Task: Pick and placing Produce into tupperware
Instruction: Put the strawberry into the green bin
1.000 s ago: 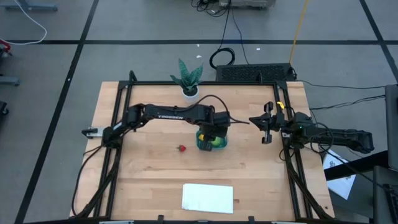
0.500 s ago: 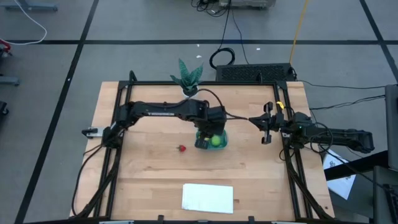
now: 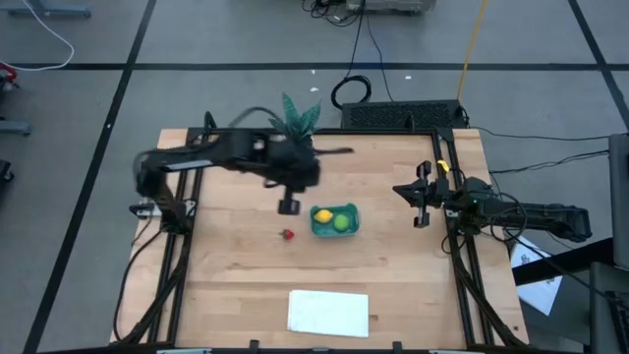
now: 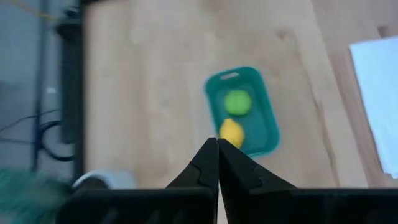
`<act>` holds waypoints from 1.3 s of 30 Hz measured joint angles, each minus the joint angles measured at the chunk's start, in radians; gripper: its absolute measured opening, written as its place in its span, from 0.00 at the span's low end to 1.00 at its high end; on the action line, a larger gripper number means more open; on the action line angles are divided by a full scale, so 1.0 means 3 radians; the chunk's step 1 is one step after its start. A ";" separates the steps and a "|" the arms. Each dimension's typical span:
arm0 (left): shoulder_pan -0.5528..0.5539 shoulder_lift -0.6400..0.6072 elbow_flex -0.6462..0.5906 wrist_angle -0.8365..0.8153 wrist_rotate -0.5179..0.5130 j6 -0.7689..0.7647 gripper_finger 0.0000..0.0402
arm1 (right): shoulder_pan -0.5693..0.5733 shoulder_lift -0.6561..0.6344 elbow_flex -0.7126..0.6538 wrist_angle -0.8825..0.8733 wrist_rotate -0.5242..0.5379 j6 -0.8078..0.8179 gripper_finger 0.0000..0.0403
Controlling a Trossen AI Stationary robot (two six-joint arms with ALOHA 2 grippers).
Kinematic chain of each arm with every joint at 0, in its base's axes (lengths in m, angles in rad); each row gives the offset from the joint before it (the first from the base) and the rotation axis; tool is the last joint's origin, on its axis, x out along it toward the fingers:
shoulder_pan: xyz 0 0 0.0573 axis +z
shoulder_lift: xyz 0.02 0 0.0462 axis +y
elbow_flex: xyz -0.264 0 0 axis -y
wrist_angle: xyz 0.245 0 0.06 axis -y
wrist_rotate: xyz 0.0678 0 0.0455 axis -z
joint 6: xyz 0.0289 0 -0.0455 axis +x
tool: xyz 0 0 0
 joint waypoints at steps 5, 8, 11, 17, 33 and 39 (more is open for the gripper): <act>-0.0046 -0.0707 -0.0533 0.0264 -0.0381 -0.0199 0.00 | 0.0000 0.0001 0.0000 0.0003 -0.0001 0.0001 0.00; -0.0056 -0.1206 -0.1099 0.0712 -0.0427 -0.0288 0.00 | 0.0000 0.0003 -0.0001 0.0007 -0.0001 0.0001 0.00; -0.0057 -0.1703 -0.1782 0.1281 -0.0427 -0.0314 0.00 | 0.0000 0.0003 -0.0001 0.0014 -0.0001 0.0001 0.00; -0.0053 -0.2535 -0.3147 0.2472 -0.0260 -0.0444 0.01 | 0.0000 0.0003 -0.0001 0.0019 -0.0009 0.0031 0.00; 0.0102 -0.3571 -0.5265 0.4698 -0.0334 -0.0522 0.00 | -0.0006 0.0001 -0.0001 0.0300 -0.0236 0.0165 0.00; 0.0202 -0.3650 -0.5710 0.5189 -0.0337 -0.0455 0.00 | -0.0009 0.0001 -0.0001 0.0300 -0.0245 0.0036 0.00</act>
